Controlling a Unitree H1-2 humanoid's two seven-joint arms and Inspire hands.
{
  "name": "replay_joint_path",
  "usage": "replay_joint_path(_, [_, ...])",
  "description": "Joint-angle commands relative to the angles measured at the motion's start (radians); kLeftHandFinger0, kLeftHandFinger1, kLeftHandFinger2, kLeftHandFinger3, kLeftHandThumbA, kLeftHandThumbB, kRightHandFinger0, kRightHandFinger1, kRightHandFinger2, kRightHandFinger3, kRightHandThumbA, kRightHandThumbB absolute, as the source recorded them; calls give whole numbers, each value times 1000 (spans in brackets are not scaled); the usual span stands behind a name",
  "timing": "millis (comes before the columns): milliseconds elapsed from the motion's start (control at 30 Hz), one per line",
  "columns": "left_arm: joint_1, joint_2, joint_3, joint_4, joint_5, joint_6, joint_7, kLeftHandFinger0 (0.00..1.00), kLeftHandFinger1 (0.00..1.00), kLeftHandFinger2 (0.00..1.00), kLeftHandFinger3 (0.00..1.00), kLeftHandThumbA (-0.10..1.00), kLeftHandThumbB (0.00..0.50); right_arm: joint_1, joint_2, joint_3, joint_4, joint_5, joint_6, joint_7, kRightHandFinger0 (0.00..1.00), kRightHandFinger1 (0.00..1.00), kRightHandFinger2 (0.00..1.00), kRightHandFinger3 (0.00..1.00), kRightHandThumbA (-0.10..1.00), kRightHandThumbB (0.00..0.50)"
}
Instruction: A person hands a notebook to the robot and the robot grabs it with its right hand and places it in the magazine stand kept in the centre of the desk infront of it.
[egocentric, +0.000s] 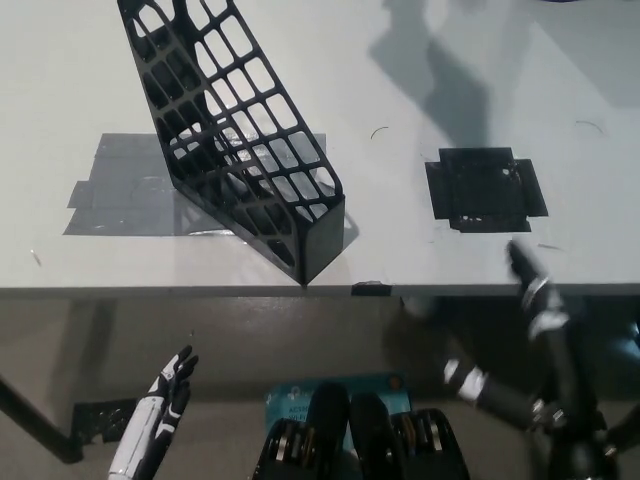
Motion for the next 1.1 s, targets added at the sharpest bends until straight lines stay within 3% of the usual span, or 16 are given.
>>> replay_joint_path(0, [-4,18,-6,-2,15,-60,28,1000,1000,1000,1000,1000,500,-120,5,-44,-100,106,80,14,1000,1000,1000,1000,1000,262])
replay_joint_path(200, [-2,13,1,-3,12,-60,21,1000,1000,1000,1000,1000,500,-237,18,-97,-106,135,220,1,1000,1000,1000,1000,1000,332])
replay_joint_path(367, [-6,17,-3,-4,13,-60,28,1000,1000,1000,1000,1000,500,-292,9,-132,-75,181,307,10,1000,1000,1000,1000,1000,334])
replay_joint_path(633, [-20,20,-3,-8,14,-60,23,1000,1000,1000,1000,1000,500,-391,-7,-168,51,202,296,10,1000,1000,1000,1000,1000,279])
replay_joint_path(800, [-29,23,-4,-8,13,-60,21,1000,1000,1000,1000,1000,500,-460,-2,-177,147,215,296,7,1000,1000,1000,1000,1000,333])
replay_joint_path(900, [-34,22,-3,-9,7,-60,17,1000,1000,1000,1000,1000,500,-499,1,-178,206,227,302,12,1000,1000,1000,1000,1000,329])
replay_joint_path(933, [-36,22,-1,-9,5,-60,16,1000,1000,1000,1000,1000,500,-513,3,-177,223,230,301,12,1000,1000,1000,1000,1000,302])
replay_joint_path(1067, [-39,24,1,-10,8,-60,15,1000,1000,1000,1000,1000,500,-557,0,-158,280,196,288,11,1000,1000,1000,1000,1000,343])
